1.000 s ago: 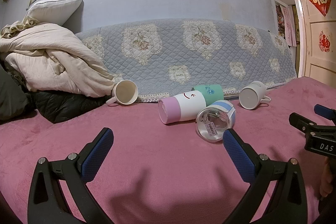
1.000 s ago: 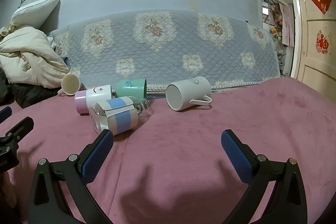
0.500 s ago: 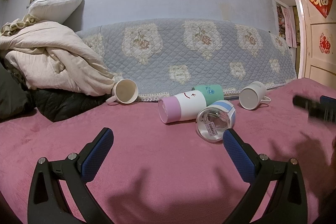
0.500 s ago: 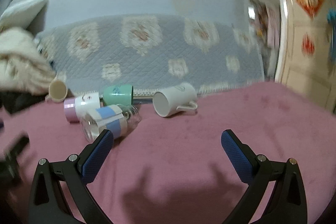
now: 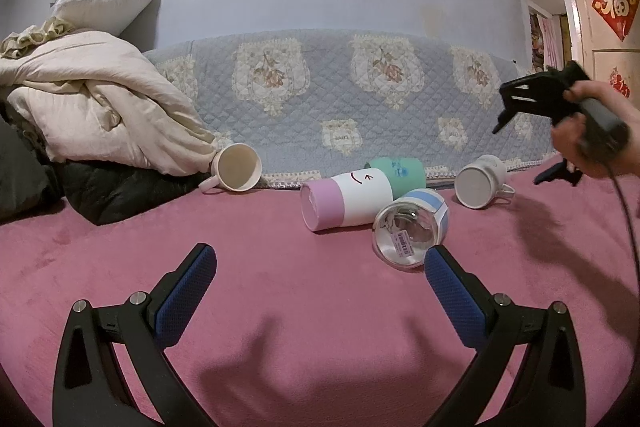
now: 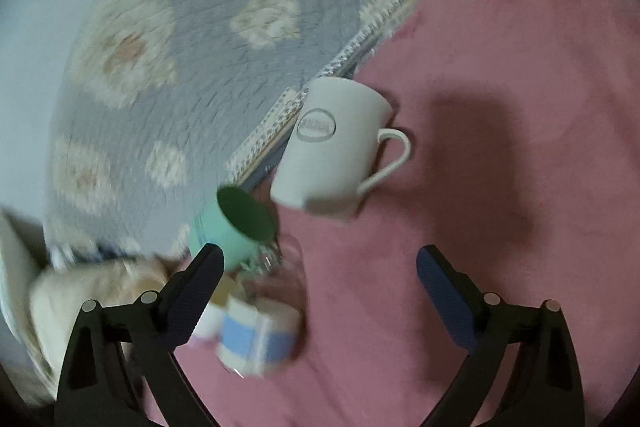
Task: Flip cup upright
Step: 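Move the right gripper down onto the tipped white mug's body, then close the right gripper on the white mug and lift it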
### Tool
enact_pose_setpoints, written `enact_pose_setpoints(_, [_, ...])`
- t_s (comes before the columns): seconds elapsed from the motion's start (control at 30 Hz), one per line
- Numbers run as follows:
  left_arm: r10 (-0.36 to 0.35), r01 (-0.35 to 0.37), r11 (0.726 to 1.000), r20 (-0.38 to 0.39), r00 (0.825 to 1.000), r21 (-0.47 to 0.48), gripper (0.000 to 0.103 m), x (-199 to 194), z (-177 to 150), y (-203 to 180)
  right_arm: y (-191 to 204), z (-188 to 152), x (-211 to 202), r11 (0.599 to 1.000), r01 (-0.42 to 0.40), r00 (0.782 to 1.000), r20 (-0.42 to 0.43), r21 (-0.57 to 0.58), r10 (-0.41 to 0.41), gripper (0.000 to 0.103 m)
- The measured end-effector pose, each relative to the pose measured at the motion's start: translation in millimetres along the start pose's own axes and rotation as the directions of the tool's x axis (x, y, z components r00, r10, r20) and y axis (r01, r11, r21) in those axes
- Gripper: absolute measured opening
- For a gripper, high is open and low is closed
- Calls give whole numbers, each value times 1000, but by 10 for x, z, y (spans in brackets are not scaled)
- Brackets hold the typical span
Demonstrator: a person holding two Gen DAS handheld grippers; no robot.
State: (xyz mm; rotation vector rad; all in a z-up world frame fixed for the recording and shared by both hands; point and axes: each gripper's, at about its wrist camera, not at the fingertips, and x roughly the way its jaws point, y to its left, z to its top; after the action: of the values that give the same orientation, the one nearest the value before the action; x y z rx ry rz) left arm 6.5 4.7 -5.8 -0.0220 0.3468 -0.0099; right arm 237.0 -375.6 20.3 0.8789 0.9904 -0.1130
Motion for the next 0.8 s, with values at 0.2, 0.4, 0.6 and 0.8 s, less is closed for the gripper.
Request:
enact_pose_setpoints(0.2, [3,-3,1000,-7,1000,9,103,20,-5,-12,287,146,454,996,87,996,-27,12,-87,77])
enact_pose_setpoints(0.4, [-4,4,1000,-19,1000,9,103,49,-13,-16,434,255,851,967,253,968,-12,36,-252,82])
enact_pose_setpoints(0.6, [-19,19,1000,-34,999,-1,103,84,-23,1,396,405,1076,944,328,945,35,-34,-326,86])
enact_pose_setpoints(0.8, [-24,24,1000,-41,999,-5,103,104,-23,8,280,428,1018,966,228,972,-34,-119,-234,83])
